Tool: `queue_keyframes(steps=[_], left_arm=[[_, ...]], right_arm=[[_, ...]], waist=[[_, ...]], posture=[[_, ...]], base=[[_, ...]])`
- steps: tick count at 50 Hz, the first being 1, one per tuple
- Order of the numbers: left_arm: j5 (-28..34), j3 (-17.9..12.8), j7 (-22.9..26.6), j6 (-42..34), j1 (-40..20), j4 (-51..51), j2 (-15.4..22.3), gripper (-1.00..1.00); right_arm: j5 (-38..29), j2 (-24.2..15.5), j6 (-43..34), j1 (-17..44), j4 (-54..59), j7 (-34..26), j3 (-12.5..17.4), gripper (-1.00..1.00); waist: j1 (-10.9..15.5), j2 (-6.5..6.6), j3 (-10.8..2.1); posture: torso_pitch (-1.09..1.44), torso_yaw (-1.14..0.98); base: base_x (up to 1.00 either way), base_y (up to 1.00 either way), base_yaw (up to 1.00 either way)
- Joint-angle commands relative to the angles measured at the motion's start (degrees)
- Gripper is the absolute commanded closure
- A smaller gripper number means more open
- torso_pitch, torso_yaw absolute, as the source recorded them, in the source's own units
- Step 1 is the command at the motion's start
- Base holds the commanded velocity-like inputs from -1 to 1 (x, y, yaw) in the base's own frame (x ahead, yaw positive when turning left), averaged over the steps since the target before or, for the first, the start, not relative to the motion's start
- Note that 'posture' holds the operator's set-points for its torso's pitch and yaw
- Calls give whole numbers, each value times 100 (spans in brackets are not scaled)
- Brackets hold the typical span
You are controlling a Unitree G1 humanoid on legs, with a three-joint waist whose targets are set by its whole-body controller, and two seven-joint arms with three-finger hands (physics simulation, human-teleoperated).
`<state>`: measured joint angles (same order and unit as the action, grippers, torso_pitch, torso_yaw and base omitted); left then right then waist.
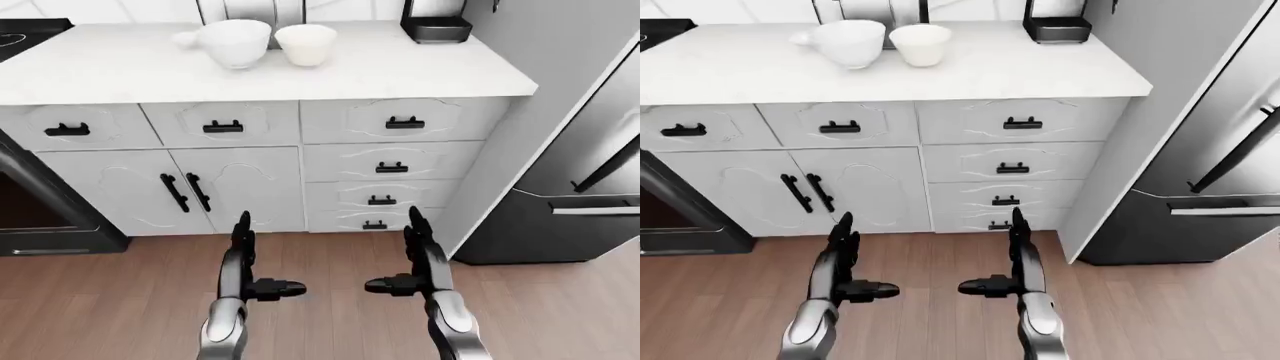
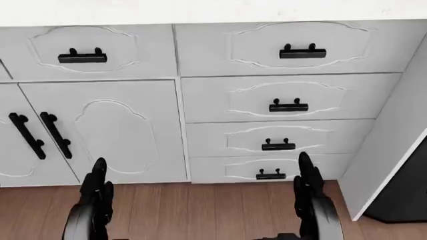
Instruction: Stack the bowls from largest to smallest.
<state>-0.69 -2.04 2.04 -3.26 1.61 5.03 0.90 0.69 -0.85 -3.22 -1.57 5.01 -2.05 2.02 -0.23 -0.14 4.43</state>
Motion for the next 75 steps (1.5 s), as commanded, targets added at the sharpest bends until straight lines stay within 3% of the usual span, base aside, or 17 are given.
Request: queue_keyframes(steps=[1, 3, 5, 8, 29, 34, 37, 39, 42, 54, 57, 58, 61, 66, 70, 72, 75], left_arm=[[-45, -86, 5, 245, -380, -393, 80, -100], [-76, -133, 13, 177, -418, -467, 104, -100], [-21, -109, -8, 16, -369, -656, 102, -100], [37, -99, -3, 6, -439, -574, 107, -100], [-261, -621, 11, -3925, -2034, -3723, 647, -100], [-311, -625, 3, -4095, -2272, -3697, 741, -100], [-330, -569, 8, -4145, -2368, -3702, 742, -100], [-317, -575, 30, -4137, -2446, -3626, 770, -100], [-329, -610, 39, -4199, -2552, -3580, 810, -100], [-399, -661, 21, -4091, -2574, -3483, 855, -100], [-424, -667, 17, -4152, -2571, -3576, 862, -100], [-428, -666, 12, -4162, -2569, -3590, 858, -100], [-434, -662, 14, -4171, -2536, -3627, 857, -100], [-476, -686, 17, -4181, -2539, -3634, 857, -100], [-511, -700, -6, -4264, -2585, -3685, 876, -100], [-515, -698, -4, -4242, -2570, -3681, 881, -100], [-542, -713, -17, -4289, -2576, -3726, 883, -100]], right_arm=[[71, -46, 292, 255, -410, -24, 55, -100], [68, -48, 289, 259, -402, -25, 57, -100], [68, -47, 297, 268, -384, -13, 63, -100], [69, -43, 174, 251, -564, 16, 62, -100], [201, -269, -2345, 1347, -3131, 132, 174, -100], [188, -265, -2481, 1529, -3177, 105, 192, -100], [307, -265, -2422, 1662, -3135, 50, 211, -100], [356, -297, -2629, 1794, -3250, 82, 233, -100], [394, -317, -2664, 1835, -3274, 92, 248, -100], [303, -288, -2425, 1866, -2992, 59, 133, -100], [275, -283, -2400, 1870, -2972, 46, 124, -100], [264, -277, -2394, 1857, -2976, 46, 116, -100], [246, -258, -2416, 1802, -3037, 40, 94, -100], [221, -240, -2401, 1811, -3020, 28, 85, -100], [234, -237, -2549, 1820, -3188, 50, 88, -100], [232, -239, -2418, 1836, -3051, 31, 95, -100], [245, -238, -2429, 1850, -3063, 32, 99, -100]], waist=[[-12, -45, -5], [31, -3, -361], [21, -38, -110], [32, -45, -420], [38, 37, -617], [-8, -8, -447], [-16, 169, -440], [-47, 527, -430], [-39, 414, -287], [-38, -58, -307], [-17, -368, -377], [-67, -140, -332], [-35, -298, -361], [-73, -196, -325], [-141, 199, -346], [-139, 627, -477], [-70, 498, -286]], posture=[[0, 0], [0, 0], [0, 0], [0, 0], [0, 0], [0, 0], [0, 0], [0, 0], [0, 0], [0, 0], [0, 0], [0, 0], [0, 0], [0, 0], [0, 0], [0, 0], [0, 0]], base=[[0, 0, 0], [0, 0, 0], [0, 0, 0], [0, 0, 0], [0, 1, 0], [0, 22, 0], [1, 26, 0], [10, 25, 0], [14, 25, 0], [14, 25, 0], [15, 25, 0], [20, 26, 0], [27, 35, 0], [30, 48, 0], [29, 48, 0], [30, 48, 0], [29, 48, 0]])
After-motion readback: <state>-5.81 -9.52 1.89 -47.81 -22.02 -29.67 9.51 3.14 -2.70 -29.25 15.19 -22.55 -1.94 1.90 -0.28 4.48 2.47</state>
